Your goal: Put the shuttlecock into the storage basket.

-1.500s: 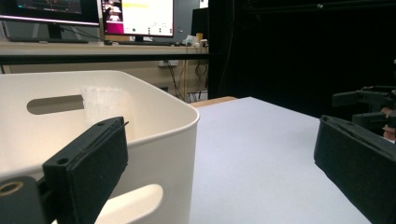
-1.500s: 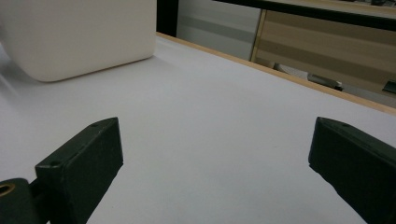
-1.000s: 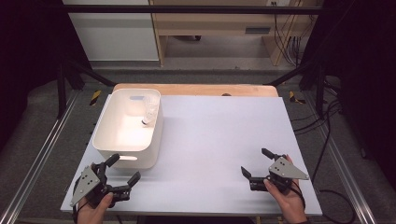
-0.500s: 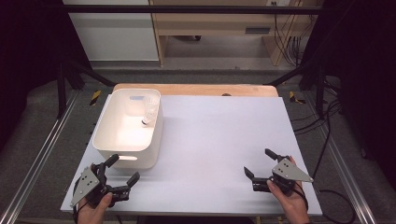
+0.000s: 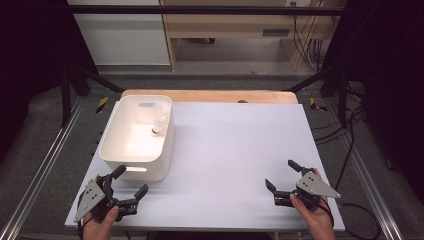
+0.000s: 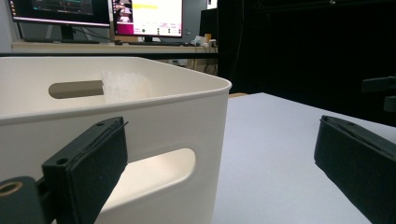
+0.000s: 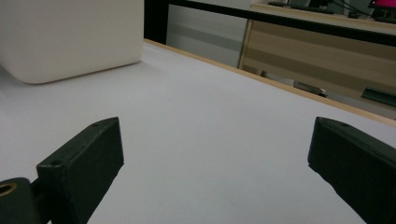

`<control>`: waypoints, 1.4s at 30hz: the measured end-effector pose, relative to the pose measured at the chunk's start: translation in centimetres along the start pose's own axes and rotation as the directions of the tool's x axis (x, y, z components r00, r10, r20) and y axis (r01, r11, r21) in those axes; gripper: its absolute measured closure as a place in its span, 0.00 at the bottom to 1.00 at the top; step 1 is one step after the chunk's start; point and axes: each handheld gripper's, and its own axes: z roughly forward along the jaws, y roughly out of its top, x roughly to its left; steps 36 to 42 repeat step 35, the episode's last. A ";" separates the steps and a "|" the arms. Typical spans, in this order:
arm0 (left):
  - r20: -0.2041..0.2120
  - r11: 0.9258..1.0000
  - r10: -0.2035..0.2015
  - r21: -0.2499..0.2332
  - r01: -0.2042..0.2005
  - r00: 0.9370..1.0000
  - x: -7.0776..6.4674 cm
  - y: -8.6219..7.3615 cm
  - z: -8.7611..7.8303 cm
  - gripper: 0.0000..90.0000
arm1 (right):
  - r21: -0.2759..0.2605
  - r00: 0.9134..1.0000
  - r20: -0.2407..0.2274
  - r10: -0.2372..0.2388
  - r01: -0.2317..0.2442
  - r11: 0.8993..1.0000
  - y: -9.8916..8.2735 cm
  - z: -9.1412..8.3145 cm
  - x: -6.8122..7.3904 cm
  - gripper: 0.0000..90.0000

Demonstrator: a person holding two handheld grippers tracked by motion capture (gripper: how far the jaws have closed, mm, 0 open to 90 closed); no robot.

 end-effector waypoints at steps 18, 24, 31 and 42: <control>0.006 1.000 -0.003 -0.011 0.003 1.000 0.2 -0.3 -0.1 0.03 | -0.010 1.000 0.030 0.004 -0.003 1.000 -0.6 -1.3 -1.1 0.04; 0.009 1.000 -0.008 -0.021 0.008 1.000 0.3 -0.5 -0.2 0.03 | -0.020 0.999 0.037 0.012 -0.011 1.000 -1.0 -1.7 -1.5 0.04; 0.005 0.999 -0.021 -0.050 0.021 1.000 0.4 -0.5 -0.3 0.03 | -0.026 1.000 0.024 -0.013 0.014 1.000 -1.5 -1.4 -1.5 0.03; 0.004 0.998 -0.025 -0.052 0.025 1.000 0.4 -0.5 -0.3 0.03 | -0.015 1.000 0.016 -0.017 0.017 1.000 -1.6 -0.9 -1.1 0.03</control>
